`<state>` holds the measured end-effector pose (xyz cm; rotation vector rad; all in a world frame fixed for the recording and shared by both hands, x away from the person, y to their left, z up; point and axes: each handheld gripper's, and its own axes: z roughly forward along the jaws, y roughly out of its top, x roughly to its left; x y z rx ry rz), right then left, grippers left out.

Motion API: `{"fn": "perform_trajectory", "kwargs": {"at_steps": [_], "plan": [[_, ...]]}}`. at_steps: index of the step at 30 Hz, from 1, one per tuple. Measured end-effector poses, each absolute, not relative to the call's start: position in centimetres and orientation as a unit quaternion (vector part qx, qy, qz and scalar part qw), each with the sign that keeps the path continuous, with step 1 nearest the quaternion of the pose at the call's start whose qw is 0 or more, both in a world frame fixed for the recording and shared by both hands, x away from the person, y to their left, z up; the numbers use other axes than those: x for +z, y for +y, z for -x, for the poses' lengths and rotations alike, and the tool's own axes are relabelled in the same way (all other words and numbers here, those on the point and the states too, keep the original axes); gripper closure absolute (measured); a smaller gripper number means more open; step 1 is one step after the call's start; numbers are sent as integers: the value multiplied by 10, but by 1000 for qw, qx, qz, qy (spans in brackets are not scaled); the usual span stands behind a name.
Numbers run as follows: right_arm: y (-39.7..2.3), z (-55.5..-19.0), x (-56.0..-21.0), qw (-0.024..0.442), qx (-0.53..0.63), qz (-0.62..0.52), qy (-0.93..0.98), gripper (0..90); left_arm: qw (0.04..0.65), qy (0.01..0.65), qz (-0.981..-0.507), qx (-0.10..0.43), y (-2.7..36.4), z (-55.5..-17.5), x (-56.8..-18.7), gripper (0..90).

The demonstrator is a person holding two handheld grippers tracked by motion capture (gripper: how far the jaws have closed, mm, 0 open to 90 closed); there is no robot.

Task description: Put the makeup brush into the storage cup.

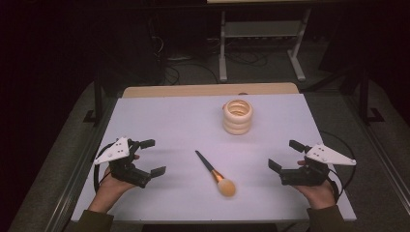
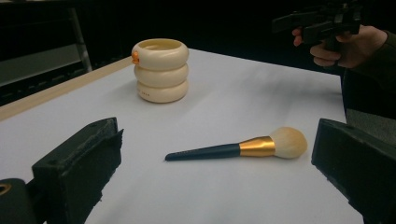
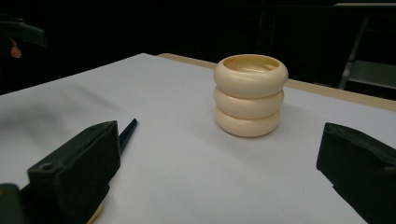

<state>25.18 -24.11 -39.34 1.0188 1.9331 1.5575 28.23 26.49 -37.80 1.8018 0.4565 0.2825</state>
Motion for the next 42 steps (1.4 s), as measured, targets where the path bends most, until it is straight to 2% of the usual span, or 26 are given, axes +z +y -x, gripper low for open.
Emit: {"fn": "perform_trajectory", "kwargs": {"at_steps": [42], "plan": [[-242,-251,-389,231,570,-370,697,0,598,172,-777,100,237,-304,-366,12]]}}
